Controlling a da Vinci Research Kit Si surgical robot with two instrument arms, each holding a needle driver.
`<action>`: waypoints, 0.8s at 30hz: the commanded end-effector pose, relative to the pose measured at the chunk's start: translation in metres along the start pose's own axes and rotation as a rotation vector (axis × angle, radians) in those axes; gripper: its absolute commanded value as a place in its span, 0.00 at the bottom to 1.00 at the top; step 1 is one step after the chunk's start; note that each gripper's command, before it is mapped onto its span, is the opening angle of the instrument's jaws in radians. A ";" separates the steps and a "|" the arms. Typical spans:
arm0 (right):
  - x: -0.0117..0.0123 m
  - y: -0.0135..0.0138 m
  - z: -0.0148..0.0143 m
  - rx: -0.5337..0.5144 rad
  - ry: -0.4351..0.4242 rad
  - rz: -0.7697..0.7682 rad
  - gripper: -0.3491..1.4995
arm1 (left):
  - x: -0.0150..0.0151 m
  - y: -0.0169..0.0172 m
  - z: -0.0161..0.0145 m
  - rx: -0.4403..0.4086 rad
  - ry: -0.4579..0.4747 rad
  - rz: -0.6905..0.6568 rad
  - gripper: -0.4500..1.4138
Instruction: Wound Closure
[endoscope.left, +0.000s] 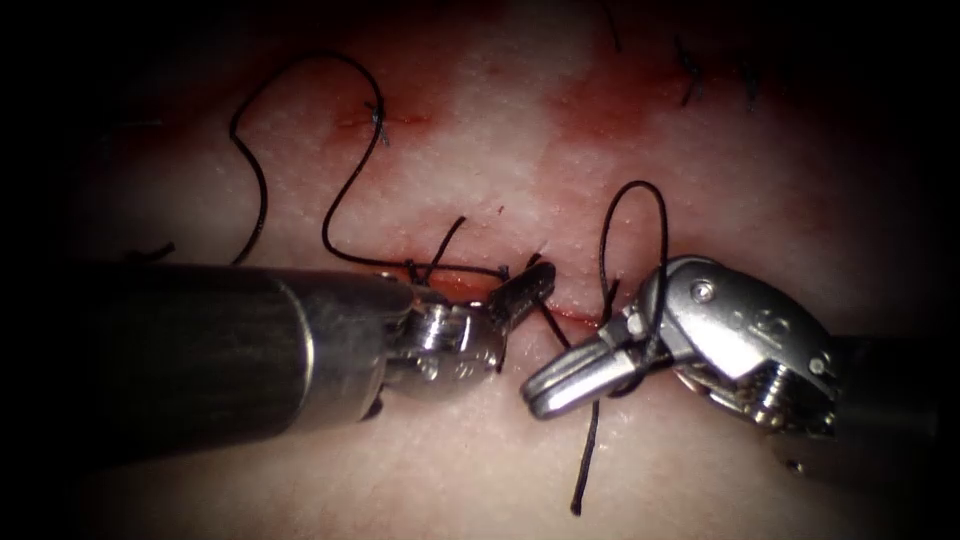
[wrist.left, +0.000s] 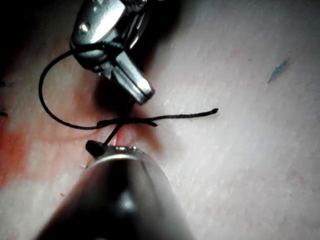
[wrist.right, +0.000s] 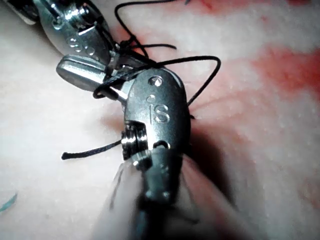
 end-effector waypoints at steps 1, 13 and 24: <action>-0.0011 0.0003 0.0006 0.016 -0.057 -0.017 0.13 | 0.0001 0.0005 0.0005 0.000 0.004 0.001 0.00; -0.0046 -0.0004 0.0032 0.118 -0.454 -0.265 0.70 | -0.0005 0.0006 -0.0002 -0.003 0.011 0.005 0.00; -0.0081 -0.0012 0.0053 0.149 -0.675 -0.333 0.64 | -0.0010 0.0012 -0.0014 -0.003 0.001 0.012 0.00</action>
